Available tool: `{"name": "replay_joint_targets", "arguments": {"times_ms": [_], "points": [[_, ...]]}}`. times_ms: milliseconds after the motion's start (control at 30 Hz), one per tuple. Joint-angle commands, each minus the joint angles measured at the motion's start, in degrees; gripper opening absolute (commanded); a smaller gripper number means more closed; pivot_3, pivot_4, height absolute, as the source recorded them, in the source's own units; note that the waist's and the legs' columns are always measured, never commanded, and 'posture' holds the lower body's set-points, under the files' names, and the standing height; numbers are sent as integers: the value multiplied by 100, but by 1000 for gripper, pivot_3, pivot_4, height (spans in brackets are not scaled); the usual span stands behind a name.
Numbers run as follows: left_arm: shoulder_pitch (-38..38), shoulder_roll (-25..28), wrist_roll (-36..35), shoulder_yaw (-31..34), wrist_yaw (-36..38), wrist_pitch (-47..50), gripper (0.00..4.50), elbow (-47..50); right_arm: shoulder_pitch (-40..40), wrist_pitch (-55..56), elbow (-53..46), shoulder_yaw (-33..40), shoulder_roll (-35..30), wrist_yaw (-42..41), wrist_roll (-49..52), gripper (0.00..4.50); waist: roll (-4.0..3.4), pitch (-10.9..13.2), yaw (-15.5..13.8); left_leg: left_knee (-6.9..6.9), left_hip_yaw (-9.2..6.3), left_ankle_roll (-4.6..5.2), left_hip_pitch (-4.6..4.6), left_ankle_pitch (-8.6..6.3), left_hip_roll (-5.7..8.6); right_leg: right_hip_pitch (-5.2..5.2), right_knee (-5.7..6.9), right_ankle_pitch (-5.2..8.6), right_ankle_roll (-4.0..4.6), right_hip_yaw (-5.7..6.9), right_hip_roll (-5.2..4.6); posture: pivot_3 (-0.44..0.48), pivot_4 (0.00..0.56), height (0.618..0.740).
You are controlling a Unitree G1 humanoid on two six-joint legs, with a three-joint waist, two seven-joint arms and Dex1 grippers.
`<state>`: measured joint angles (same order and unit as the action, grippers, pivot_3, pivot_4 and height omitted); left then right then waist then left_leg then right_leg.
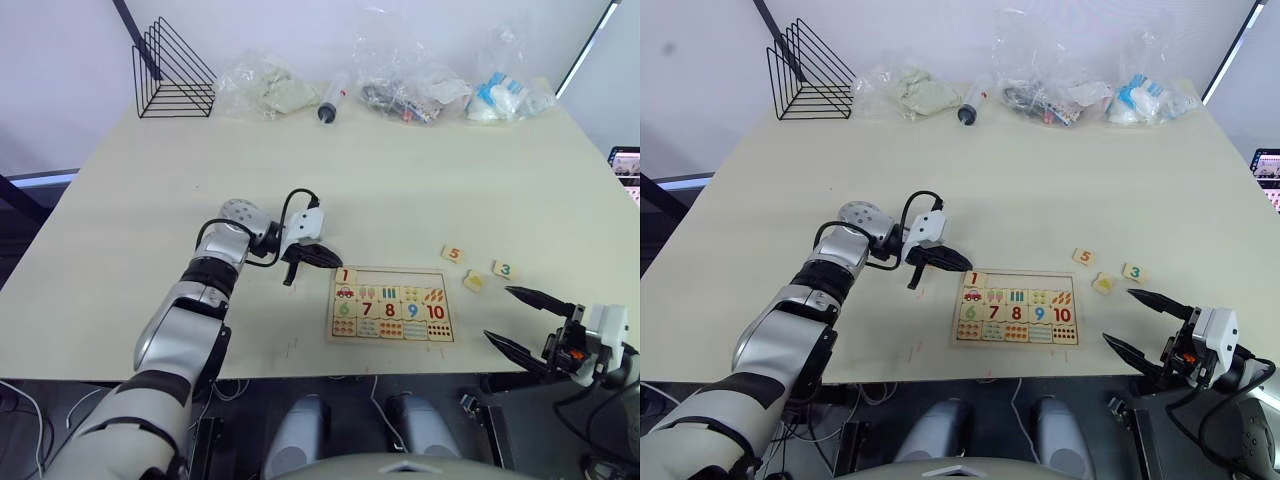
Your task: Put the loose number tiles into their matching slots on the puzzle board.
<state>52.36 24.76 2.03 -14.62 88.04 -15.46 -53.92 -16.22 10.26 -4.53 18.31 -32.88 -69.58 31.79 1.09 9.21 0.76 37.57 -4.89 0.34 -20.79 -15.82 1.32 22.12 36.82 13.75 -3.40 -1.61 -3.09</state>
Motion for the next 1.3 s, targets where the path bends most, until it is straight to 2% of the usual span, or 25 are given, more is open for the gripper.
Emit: {"name": "replay_joint_targets", "arguments": {"times_ms": [33,533,700,933,1067,1300], "points": [[4,25,-101,83,80,-64,109,37,16,116,-53,72,-44,-27,47,4500,0,0,-1,0,0,0,0,0,0,0,0,0,0,0,0,0,150,740],[-21,48,-40,61,66,-190,109,-26,29,121,-37,46,-35,-27,39,4500,0,0,-1,0,0,0,1,0,0,0,0,0,0,0,0,0,150,740],[-74,69,-338,286,190,53,109,178,32,102,-23,46,-58,-56,47,4500,0,0,2,0,-1,0,0,0,0,0,0,0,0,0,0,0,150,740],[-408,342,-1196,915,297,908,109,1091,233,117,297,55,-135,-154,7,4500,0,0,21,0,-2,0,0,0,-1,0,0,0,0,1,0,0,150,740],[-773,581,-1592,1223,104,1403,109,1841,356,142,533,104,-190,-190,-20,4500,-2,0,16,0,-7,0,3,0,-4,0,2,0,1,0,1,0,150,740],[-1747,1095,-1907,1778,-465,1647,109,2877,347,164,778,188,-244,-178,-25,4500,-3,-1,4,0,-25,0,4,0,-6,0,1,0,2,-4,-2,0,150,740]]}}
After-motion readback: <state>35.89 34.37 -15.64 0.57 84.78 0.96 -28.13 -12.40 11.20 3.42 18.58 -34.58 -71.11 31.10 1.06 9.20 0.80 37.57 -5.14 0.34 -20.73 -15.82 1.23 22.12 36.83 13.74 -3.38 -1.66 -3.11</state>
